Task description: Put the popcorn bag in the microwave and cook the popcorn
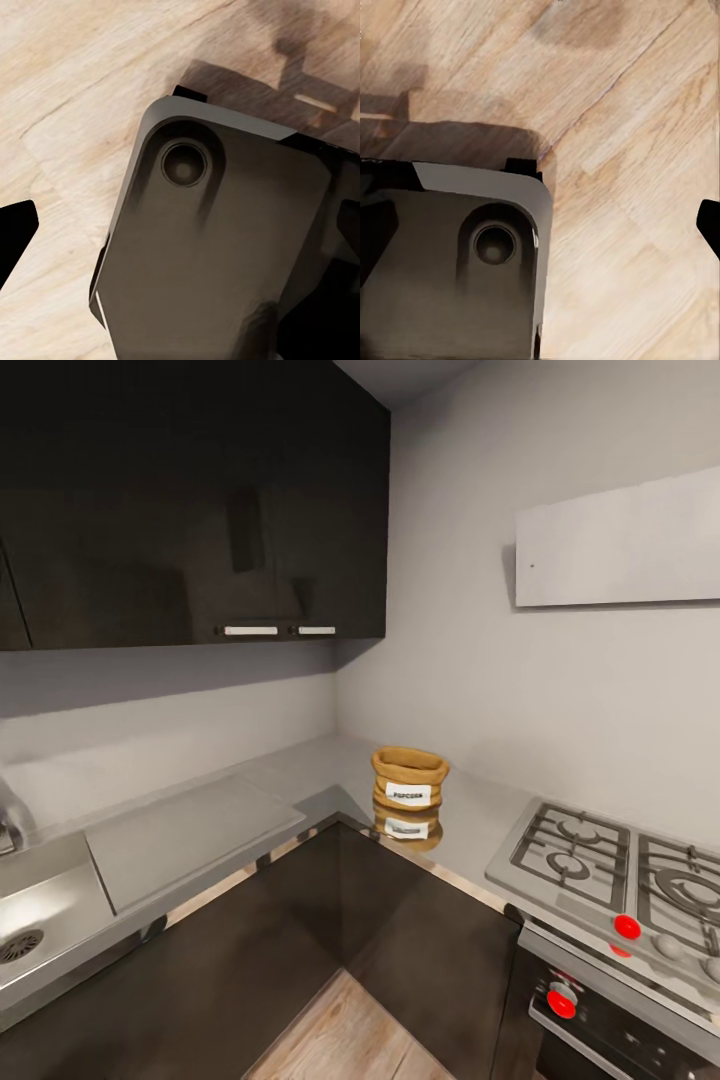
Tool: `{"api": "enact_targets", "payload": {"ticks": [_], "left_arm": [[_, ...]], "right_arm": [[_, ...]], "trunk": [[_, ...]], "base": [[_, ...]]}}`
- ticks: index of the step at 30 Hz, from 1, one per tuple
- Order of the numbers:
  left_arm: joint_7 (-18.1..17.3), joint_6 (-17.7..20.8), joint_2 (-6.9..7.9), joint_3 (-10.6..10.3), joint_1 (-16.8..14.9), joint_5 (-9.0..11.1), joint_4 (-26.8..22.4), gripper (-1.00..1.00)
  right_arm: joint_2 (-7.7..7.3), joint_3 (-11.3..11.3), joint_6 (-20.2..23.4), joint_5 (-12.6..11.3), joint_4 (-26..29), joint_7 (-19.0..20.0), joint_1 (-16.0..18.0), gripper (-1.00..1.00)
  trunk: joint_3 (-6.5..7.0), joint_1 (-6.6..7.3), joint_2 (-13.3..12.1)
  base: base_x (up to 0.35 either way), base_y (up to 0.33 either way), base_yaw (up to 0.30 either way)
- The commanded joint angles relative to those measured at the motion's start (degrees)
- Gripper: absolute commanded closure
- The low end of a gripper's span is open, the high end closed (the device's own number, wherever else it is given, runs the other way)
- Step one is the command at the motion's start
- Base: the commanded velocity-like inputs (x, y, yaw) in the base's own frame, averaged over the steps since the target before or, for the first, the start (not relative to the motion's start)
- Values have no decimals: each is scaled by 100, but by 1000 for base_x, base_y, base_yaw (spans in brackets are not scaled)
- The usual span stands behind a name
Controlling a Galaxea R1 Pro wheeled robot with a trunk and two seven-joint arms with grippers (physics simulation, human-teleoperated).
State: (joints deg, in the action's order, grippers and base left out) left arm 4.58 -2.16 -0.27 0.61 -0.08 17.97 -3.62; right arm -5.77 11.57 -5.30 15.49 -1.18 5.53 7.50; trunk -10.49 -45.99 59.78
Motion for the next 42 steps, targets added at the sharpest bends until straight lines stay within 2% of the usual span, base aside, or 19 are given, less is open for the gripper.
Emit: {"api": "enact_targets", "payload": {"ticks": [1, 3, 5, 6, 7, 8, 11, 12, 14, 15, 17, 19, 21, 23, 26, 29, 32, 38, 42], "left_arm": [[16, -12, -4, 2, -1, 22, -2, -100], [16, -12, -7, 2, -1, 22, -1, -100], [16, -12, -8, 1, -1, 22, -1, -100], [16, -12, -8, 1, -1, 22, -4, -100], [16, -12, -8, 1, -1, 22, -5, -100], [15, -12, -8, 1, -1, 22, -6, -100], [14, -12, -8, 1, -1, 15, -7, -100], [15, -12, -8, 1, -1, 14, -7, -100], [16, -12, -8, 1, -1, 14, -7, -100], [16, -12, -8, 1, -1, 14, -7, -100], [16, -12, -8, 0, -1, 13, -7, -100], [14, -12, -8, -1, -1, 13, -7, -100], [11, -12, -8, -4, -1, 13, -7, -100], [11, -12, -8, -4, -1, 13, -7, -100], [11, -12, -8, -7, -1, 13, -7, -100], [9, -12, -8, -7, -1, 13, -7, -100], [8, -12, -8, -8, -1, 13, -7, -100], [7, -12, -8, -8, -1, 13, -7, -100], [7, -12, -8, -8, -1, 13, -7, -100]], "right_arm": [[5, -94, -23, 143, 42, 19, 6, -100], [42, -315, 143, 287, 575, 29, 7, -100], [171, -381, 1018, 322, 1488, 58, 7, -100], [287, -402, 1702, 323, 2219, 81, 7, -100], [363, -414, 2113, 319, 2707, 105, 7, -100], [415, -436, 2340, 333, 2994, 126, 8, -100], [668, -944, 3115, 489, 3927, 187, 8, -100], [747, -1221, 3513, 505, 4365, 202, 10, -100], [880, -1587, 4306, 496, 5406, 330, 7, -100], [937, -1641, 4497, 497, 5688, 397, 6, -100], [1062, -1722, 5142, 508, 6546, 602, 11, -100], [1118, -1805, 5761, 501, 7453, 770, 0, -100], [1147, -1968, 6272, 493, 7986, 891, -8, -100], [1234, -2079, 6530, 485, 8226, 980, 129, -100], [1577, -2132, 6530, 498, 8332, 1028, 691, -100], [1577, -2171, 6530, 492, 8349, 1036, 1272, -100], [1577, -2213, 6530, 481, 8325, 1037, 2044, -100], [1577, -2220, 6530, 458, 8204, 1030, 3164, -100], [1577, -2180, 6530, 469, 7611, 988, 4053, -100]], "trunk": [[-7, -1, 5], [-7, -1, 5], [-7, -1, 5], [-7, -1, 5], [-7, -1, 5], [-7, -1, 5], [-7, -1, 5], [-7, -1, 5], [-7, -1, 5], [-7, -1, 5], [-7, -1, 5], [-7, -1, 5], [-7, -1, 5], [-7, -1, 5], [-7, -1, 5], [-7, -1, 5], [-7, -1, 5], [-7, -1, 5], [-7, -1, 5]], "base": [[0, 0, 0], [0, 0, 0], [0, 0, 0], [0, 0, 0], [0, 0, 0], [0, 0, 0], [0, 0, 0], [0, 0, 0], [0, 0, 0], [0, 0, 0], [0, 0, 0], [0, 0, 0], [0, 0, 0], [0, 0, 0], [0, 0, 0], [0, 0, 0], [0, 0, 0], [0, 0, 0], [0, 0, 0]]}}
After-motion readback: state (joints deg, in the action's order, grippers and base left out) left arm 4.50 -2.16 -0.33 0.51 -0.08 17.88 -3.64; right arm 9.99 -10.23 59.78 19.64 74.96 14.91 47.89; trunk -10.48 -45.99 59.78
